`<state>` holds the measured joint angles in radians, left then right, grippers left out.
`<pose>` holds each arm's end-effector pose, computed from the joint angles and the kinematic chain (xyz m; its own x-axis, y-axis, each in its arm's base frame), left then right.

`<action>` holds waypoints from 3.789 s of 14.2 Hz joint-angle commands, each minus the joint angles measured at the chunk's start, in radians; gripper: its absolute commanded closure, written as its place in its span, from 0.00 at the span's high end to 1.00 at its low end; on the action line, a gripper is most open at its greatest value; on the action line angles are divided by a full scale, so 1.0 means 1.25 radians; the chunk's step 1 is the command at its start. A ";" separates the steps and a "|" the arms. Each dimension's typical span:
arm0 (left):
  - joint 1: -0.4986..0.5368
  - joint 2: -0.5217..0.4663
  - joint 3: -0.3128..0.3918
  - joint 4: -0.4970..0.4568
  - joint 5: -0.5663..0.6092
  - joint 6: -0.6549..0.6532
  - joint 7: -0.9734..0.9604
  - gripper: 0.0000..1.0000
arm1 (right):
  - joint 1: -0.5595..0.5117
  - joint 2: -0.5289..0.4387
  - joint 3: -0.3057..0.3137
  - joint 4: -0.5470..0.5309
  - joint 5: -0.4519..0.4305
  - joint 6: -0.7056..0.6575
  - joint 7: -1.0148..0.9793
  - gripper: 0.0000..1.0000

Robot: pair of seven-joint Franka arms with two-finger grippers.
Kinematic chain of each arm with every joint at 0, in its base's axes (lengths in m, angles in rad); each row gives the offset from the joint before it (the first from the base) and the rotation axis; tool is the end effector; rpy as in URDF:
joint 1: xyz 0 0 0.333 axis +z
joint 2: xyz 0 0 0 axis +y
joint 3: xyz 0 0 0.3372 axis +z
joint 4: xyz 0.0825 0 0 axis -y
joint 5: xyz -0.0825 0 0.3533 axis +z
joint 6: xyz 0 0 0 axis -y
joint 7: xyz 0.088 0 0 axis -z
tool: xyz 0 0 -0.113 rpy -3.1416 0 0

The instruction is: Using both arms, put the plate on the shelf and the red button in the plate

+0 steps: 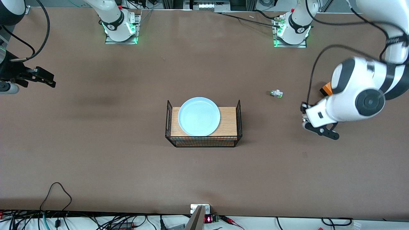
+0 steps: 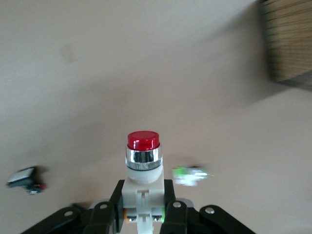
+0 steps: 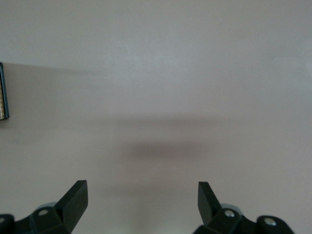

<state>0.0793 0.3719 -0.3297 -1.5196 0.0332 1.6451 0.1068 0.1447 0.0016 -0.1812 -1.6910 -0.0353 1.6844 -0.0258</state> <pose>0.6044 -0.1216 0.4631 0.9115 -0.3515 -0.2138 -0.3351 -0.9358 0.1095 0.5303 -0.0229 0.5954 0.9999 -0.0067 -0.0092 -0.0064 -0.9994 0.0351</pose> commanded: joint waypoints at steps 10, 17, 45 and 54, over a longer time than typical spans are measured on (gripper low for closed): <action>-0.313 0.124 -0.061 0.143 -0.191 0.236 -0.443 0.15 | 0.000 -0.001 0.009 0.021 0.012 -0.017 0.011 1.00; -0.368 0.229 -0.059 0.141 -0.027 0.401 -0.503 0.15 | 0.001 -0.001 0.009 0.022 0.011 -0.016 0.011 1.00; -0.074 -0.233 0.212 -0.067 -0.062 -0.044 0.009 1.00 | 0.012 0.001 0.009 0.022 0.011 -0.016 0.008 1.00; -0.102 -0.344 0.247 -0.231 -0.061 0.049 -0.062 1.00 | 0.016 0.000 0.009 0.031 0.011 -0.016 0.010 1.00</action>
<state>-0.0444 -0.0408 -0.0362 -1.7803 -0.0389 1.6845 0.0316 0.1605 0.0032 -0.1711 -1.6748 -0.0351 1.6813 -0.0190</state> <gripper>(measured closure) 0.000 0.000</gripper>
